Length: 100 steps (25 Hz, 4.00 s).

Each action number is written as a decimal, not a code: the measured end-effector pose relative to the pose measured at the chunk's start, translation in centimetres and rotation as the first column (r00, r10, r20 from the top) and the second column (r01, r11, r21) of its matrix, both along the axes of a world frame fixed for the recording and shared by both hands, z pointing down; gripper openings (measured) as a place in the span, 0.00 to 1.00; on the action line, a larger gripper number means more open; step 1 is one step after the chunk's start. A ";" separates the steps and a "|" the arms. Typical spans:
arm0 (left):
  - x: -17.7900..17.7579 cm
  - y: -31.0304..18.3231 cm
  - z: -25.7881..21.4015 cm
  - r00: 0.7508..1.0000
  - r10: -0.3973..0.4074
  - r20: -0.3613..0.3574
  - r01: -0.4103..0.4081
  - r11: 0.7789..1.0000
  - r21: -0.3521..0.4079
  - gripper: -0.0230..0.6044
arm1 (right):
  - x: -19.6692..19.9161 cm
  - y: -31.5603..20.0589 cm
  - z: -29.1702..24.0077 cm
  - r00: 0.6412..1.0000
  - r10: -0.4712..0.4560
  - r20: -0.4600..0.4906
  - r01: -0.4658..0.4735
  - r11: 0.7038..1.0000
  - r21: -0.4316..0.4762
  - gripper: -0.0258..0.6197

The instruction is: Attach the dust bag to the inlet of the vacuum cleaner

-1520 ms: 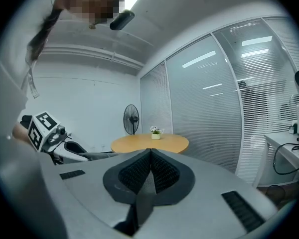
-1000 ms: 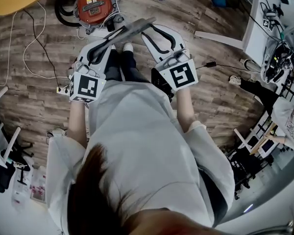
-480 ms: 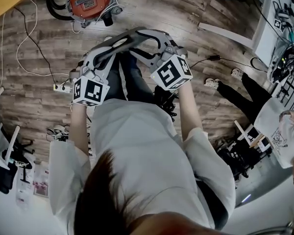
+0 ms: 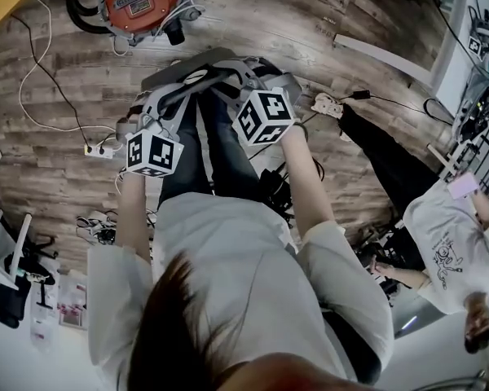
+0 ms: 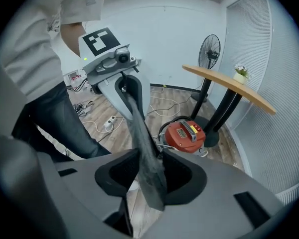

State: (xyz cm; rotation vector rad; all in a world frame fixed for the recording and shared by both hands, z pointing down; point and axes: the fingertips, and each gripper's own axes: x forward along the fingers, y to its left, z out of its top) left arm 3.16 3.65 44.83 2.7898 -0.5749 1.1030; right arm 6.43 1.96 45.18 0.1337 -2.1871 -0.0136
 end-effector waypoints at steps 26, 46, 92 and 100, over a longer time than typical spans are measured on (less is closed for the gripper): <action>-0.1 -0.8 4.9 0.997 -0.076 0.021 0.077 0.996 -0.039 0.09 | 0.3 -1.7 4.8 0.998 0.039 -0.044 -0.039 0.999 0.003 0.13; 1.2 -2.1 8.6 0.995 -0.099 0.028 0.101 0.993 -0.060 0.09 | 1.4 -2.5 8.5 0.997 0.001 -0.072 -0.004 0.999 -0.040 0.11; -4.4 -4.1 28.4 0.968 -0.152 0.202 0.184 0.971 -0.150 0.11 | -3.1 -3.9 28.0 0.984 0.078 -0.161 -0.094 0.991 -0.094 0.09; -4.7 -4.8 28.8 0.967 -0.149 0.205 0.179 0.974 -0.137 0.11 | -3.4 -4.6 28.3 0.983 0.084 -0.163 -0.099 0.991 -0.087 0.09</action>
